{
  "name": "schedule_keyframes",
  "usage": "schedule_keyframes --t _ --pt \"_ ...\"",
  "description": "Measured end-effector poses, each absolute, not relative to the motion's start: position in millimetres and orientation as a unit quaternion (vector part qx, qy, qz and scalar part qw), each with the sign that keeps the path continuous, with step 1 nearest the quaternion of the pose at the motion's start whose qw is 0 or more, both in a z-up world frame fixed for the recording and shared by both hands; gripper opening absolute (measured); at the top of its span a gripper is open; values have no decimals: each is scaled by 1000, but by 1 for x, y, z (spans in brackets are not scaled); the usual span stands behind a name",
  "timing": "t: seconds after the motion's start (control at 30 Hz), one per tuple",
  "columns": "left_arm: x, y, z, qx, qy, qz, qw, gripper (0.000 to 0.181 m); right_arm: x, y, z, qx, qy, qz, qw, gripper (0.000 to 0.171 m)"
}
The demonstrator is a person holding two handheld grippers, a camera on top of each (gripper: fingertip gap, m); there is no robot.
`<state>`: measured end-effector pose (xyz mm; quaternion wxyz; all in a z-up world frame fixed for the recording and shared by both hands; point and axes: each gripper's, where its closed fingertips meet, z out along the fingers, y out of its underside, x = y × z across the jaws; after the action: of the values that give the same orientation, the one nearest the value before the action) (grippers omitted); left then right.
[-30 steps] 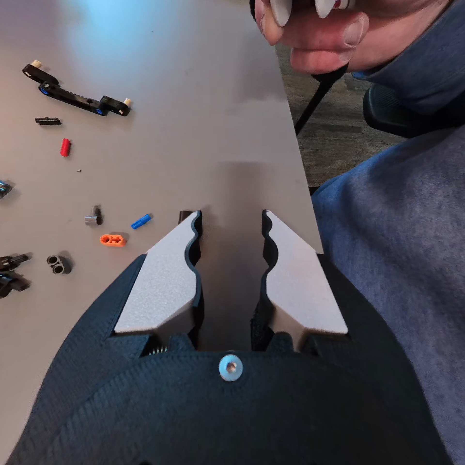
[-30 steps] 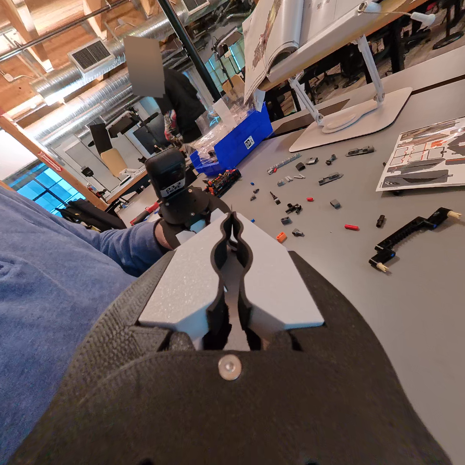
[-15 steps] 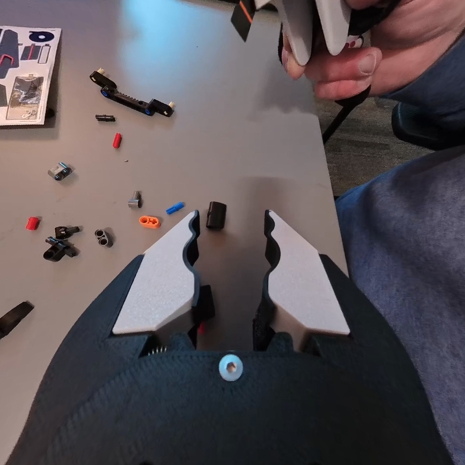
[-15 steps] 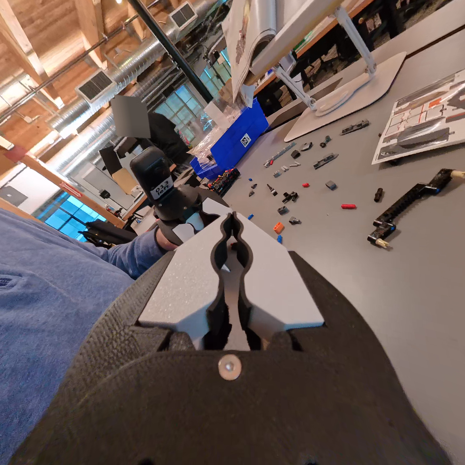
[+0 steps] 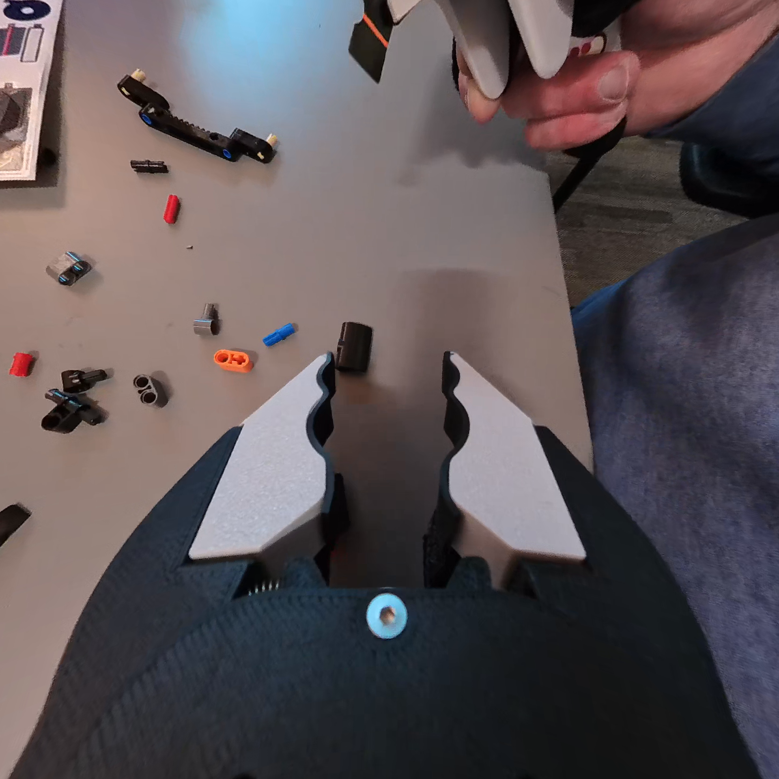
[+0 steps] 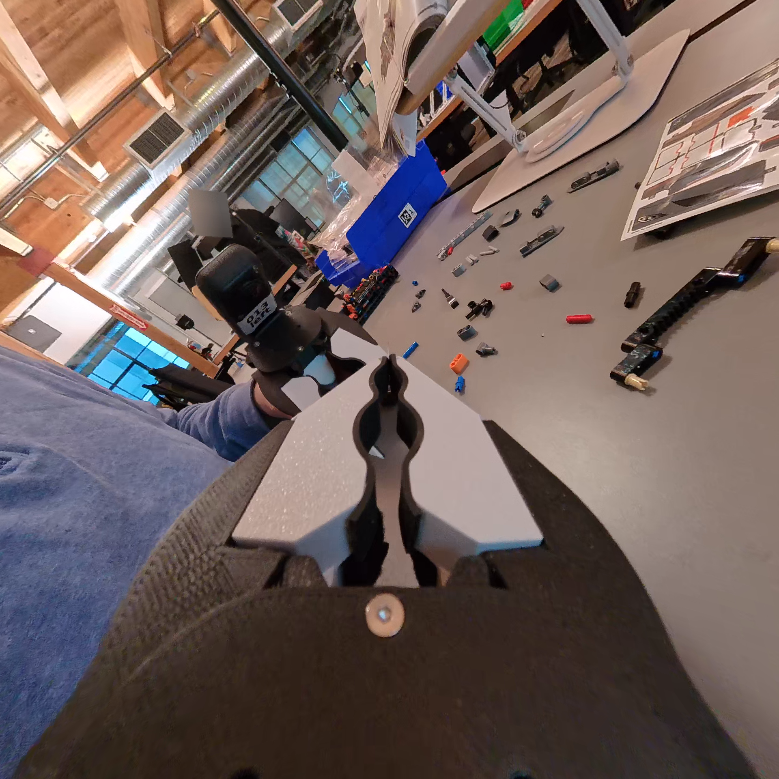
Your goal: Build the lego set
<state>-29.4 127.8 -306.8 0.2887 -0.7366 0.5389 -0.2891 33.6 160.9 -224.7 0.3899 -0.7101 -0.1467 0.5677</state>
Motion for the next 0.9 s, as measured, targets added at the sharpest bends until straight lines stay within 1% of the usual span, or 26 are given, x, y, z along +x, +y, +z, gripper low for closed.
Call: schedule_keyframes --t 0.23,0.33,0.4,0.5,0.6,0.73,0.9 --pt "-25 125 -312 -738 546 -274 285 50 30 159 -234 -723 -158 554 381 0" --pt "-26 124 -314 -737 559 -246 290 48 28 157 -240 -732 -165 546 373 0" --pt "-22 117 -310 -730 559 -267 287 47 24 154 -244 -737 -173 543 364 0" --pt "-28 125 -311 -734 553 -250 304 49 16 148 -252 -748 -194 535 340 0" --pt "-29 128 -307 -740 531 -282 302 48 4 141 -260 -755 -223 536 305 0" --pt "-33 132 -314 -733 557 -247 303 44 -6 134 -267 -755 -288 531 257 0" --pt "-25 129 -317 -724 569 -250 300 42 -7 136 -277 -752 -357 514 206 0"
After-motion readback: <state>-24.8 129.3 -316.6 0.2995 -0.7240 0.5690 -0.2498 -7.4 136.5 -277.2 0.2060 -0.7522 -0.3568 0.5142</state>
